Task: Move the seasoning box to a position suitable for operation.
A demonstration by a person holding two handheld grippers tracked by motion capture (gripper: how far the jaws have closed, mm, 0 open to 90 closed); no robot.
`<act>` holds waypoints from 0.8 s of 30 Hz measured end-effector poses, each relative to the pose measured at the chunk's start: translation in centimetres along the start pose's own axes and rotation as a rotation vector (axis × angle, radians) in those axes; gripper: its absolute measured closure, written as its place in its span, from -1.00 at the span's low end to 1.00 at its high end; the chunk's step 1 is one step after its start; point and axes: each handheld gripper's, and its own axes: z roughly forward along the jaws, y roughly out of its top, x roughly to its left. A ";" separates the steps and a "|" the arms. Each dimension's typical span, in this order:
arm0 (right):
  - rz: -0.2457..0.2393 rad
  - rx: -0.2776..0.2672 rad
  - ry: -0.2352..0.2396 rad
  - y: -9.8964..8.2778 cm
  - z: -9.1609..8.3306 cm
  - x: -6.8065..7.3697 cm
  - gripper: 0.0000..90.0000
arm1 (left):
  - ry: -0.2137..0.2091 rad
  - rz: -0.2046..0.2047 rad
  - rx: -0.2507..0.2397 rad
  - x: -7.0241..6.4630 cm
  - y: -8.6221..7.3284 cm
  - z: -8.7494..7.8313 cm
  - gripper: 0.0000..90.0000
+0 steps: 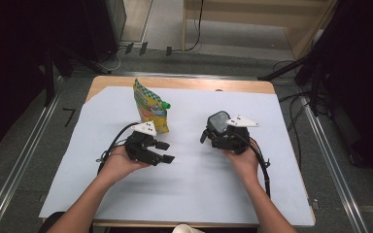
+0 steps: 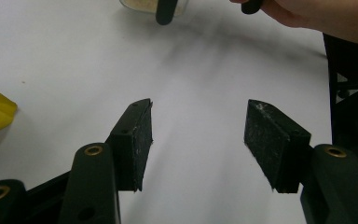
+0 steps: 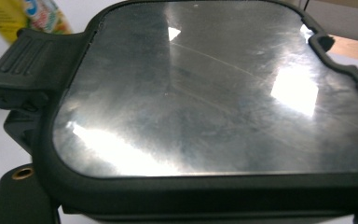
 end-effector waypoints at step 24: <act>-0.065 0.035 0.110 -2.1 -1.3 5.1 -0.65 | -0.013 -0.004 -0.003 0.6 0.6 0.8 -0.04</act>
